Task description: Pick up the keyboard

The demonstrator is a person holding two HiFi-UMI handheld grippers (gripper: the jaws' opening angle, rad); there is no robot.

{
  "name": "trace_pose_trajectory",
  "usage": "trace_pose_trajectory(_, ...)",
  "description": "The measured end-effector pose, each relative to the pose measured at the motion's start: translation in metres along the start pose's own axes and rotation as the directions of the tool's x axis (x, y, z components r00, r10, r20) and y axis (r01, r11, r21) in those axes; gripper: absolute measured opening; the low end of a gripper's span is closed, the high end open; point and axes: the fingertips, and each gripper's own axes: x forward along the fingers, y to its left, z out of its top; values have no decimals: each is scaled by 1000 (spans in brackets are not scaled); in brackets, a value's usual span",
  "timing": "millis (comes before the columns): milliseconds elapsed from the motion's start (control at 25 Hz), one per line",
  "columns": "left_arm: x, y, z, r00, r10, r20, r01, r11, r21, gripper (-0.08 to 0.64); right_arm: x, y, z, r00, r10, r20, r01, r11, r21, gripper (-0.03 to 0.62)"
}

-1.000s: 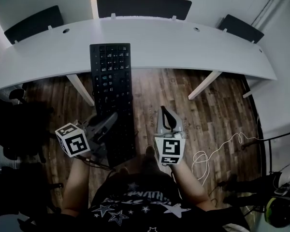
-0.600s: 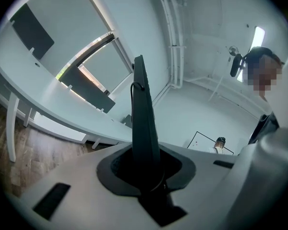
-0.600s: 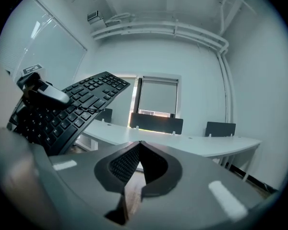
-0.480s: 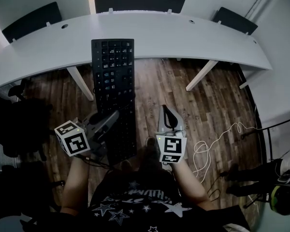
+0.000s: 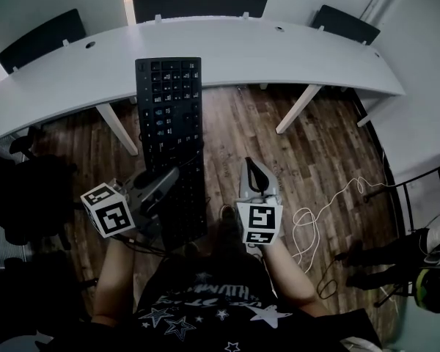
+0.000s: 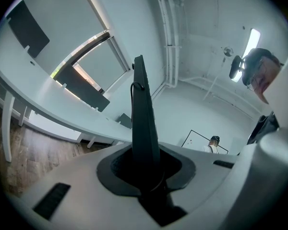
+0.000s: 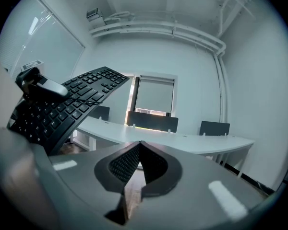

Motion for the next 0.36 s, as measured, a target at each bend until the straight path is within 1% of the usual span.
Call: trace_pose_trajectory(360, 1, 3, -2, 1000, 18, -11, -19, 1000, -16, 81, 3, 2, 6, 1000, 17, -3, -17, 1000, -7, 3)
